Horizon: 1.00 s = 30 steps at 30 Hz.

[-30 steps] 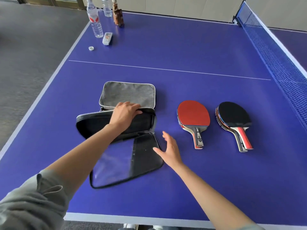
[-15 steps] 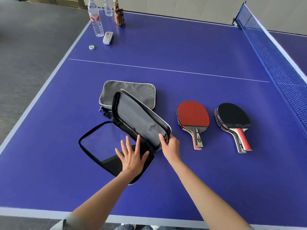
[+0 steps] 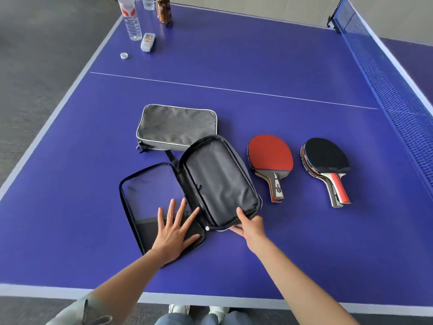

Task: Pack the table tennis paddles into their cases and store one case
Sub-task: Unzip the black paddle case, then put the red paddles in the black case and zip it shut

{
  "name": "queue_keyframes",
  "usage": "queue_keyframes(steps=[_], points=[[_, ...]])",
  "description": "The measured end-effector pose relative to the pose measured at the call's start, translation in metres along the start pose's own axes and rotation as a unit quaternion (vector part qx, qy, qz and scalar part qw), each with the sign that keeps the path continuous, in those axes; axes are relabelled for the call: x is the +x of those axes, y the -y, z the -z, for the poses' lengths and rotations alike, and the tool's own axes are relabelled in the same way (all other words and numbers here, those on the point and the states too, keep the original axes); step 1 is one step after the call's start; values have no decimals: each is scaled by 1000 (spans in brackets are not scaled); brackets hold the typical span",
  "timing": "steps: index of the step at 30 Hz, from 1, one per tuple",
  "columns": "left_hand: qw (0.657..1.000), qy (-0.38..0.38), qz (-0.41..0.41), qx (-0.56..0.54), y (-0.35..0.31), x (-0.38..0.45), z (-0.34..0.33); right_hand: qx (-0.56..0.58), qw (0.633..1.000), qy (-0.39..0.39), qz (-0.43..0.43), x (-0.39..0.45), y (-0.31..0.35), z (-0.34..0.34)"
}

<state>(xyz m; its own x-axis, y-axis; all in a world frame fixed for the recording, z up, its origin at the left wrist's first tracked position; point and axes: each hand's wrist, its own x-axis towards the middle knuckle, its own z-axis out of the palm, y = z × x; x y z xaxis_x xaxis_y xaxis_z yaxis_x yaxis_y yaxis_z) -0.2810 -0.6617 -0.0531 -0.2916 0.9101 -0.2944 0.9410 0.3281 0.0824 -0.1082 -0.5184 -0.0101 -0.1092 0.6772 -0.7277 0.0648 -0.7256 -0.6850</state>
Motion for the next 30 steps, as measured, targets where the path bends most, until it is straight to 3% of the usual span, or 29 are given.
queue_keyframes(steps=[3, 5, 7, 9, 11, 13, 15, 18, 23, 30], points=[[999, 22, -12, -39, 5, -1, 3, 3, 1000, 1, -17, -7, -6, 5], [997, 24, -9, -66, 3, 2, 9, -78, 993, -41, 79, -6, -4, 11], [998, 43, -26, -41, 0, -1, 10, -224, 945, -81, 223, -5, 3, 19], [998, 45, -40, -18, 2, -7, 7, -363, 865, -58, 340, -2, 12, 24], [998, 32, -59, 7, 6, -14, 8, -523, 741, -41, 419, 5, 18, 23], [996, 31, -85, 26, 12, -21, 12, -662, 598, 0, 452, 12, 12, 22], [992, 29, -117, 36, 21, -26, 10, -718, 527, 60, 450, 18, -2, 26], [993, 23, -111, -13, 29, -24, 8, -736, 516, 59, 435, 16, -28, 33], [989, 1, 34, -141, 1, -8, 16, -725, 543, 7, 423, -2, -64, 37], [996, 12, 31, -82, 0, 1, 5, -746, 545, -10, 383, -18, -66, 23]])
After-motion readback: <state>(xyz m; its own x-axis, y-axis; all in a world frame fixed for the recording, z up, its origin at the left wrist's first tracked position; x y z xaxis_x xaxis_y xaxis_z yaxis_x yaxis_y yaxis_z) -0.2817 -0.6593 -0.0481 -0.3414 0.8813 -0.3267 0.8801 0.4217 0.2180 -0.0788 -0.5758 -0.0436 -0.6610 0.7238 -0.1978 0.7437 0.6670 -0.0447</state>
